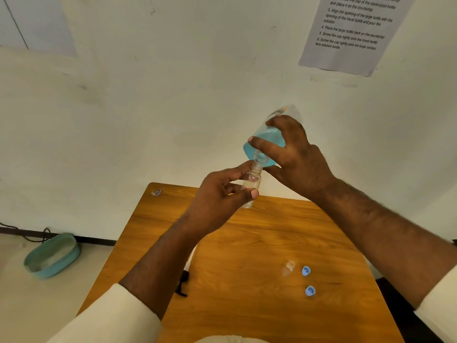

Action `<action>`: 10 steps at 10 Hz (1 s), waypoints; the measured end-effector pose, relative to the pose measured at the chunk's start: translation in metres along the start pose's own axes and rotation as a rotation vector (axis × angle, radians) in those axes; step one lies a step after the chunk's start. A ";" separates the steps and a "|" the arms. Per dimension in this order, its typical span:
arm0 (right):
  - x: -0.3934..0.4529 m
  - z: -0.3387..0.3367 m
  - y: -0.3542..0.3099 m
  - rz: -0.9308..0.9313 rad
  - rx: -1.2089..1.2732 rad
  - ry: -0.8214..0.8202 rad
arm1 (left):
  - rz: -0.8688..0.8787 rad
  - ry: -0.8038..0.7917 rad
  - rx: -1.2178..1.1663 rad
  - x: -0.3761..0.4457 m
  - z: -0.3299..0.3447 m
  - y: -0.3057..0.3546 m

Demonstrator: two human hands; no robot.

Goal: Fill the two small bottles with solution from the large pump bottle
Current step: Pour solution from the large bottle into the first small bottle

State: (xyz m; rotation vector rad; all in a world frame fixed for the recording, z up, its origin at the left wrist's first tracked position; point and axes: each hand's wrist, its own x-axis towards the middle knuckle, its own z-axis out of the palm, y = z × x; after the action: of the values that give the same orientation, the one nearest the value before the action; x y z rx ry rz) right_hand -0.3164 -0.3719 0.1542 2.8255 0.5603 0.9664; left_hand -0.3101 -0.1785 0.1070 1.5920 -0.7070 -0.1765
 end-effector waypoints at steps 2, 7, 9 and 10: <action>0.000 -0.003 -0.002 -0.005 -0.016 -0.011 | 0.000 0.005 0.010 0.001 -0.001 0.001; 0.000 0.001 0.001 -0.020 -0.038 -0.023 | -0.030 0.014 0.064 0.003 0.000 0.001; 0.002 0.002 0.001 -0.030 -0.042 -0.007 | -0.038 0.020 0.076 0.003 -0.001 0.001; 0.001 0.003 0.002 -0.034 -0.039 -0.007 | -0.039 0.022 0.080 0.003 0.000 0.001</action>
State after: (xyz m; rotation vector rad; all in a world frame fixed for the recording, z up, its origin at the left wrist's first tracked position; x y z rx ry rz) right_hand -0.3131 -0.3728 0.1533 2.7755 0.5799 0.9503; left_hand -0.3080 -0.1796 0.1089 1.6828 -0.6736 -0.1603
